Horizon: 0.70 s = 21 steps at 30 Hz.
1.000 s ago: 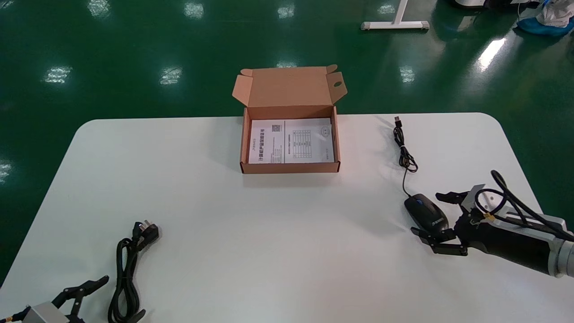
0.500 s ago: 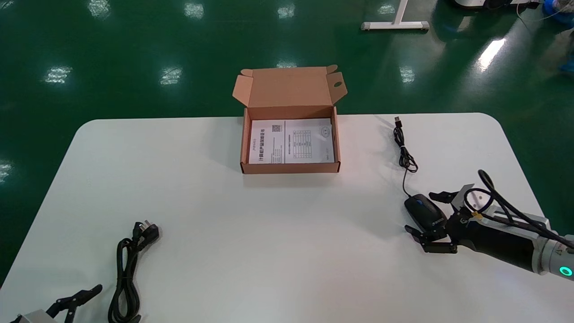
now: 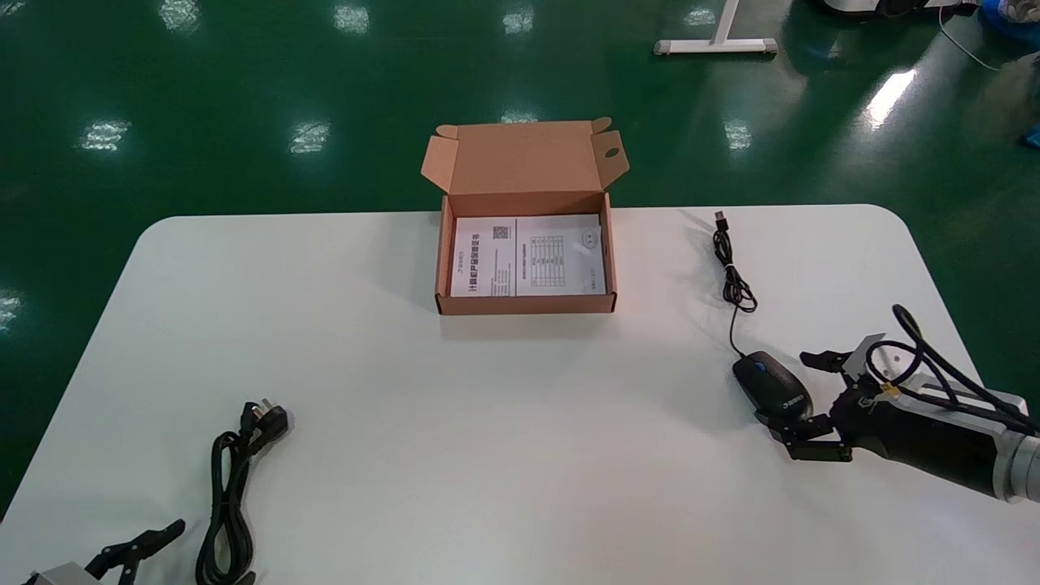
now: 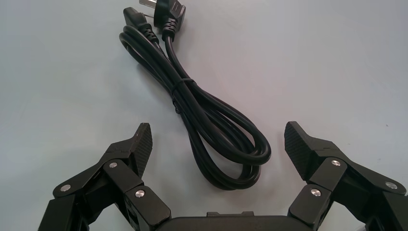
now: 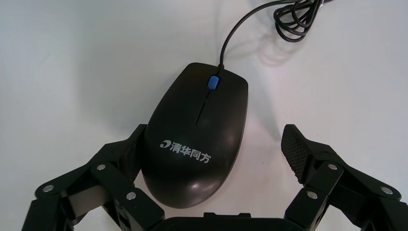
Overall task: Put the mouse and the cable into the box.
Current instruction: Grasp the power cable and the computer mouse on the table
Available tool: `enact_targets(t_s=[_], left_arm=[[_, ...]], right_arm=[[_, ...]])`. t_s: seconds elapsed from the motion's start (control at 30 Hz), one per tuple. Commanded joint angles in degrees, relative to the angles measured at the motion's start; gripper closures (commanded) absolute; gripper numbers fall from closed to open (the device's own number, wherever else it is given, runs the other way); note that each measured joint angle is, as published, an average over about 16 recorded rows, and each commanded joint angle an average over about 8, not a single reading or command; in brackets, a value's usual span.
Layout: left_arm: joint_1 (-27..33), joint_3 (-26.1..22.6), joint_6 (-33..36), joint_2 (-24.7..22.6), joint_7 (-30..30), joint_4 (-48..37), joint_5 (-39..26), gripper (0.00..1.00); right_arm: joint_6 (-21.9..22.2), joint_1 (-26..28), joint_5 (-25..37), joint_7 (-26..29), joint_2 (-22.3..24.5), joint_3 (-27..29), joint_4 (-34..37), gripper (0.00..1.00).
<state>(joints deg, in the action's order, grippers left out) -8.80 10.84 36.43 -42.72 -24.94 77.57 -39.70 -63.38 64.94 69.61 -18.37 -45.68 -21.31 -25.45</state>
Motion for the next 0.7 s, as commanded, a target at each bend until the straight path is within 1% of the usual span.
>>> enact_targets(t_s=[0.03,0.33,0.7], left_arm=[[0.0,0.0,0.0,0.0,0.0,0.0,0.0,0.0],[0.1,-0.2,0.1,-0.1,0.2,0.0,0.0,0.0],[1.4,-2.3,0.9,-0.1,2.2,-0.1,0.2,0.0]], right_arm=[[-0.2,0.0,0.0,0.5,0.2,-0.1,-0.2,0.0],[-0.3,-0.4,0.1,2.2,0.8,-0.2,-1.6,0.0],[0.1,-0.5,0.4,4.7,1.1,-0.5,-1.8,0.0]])
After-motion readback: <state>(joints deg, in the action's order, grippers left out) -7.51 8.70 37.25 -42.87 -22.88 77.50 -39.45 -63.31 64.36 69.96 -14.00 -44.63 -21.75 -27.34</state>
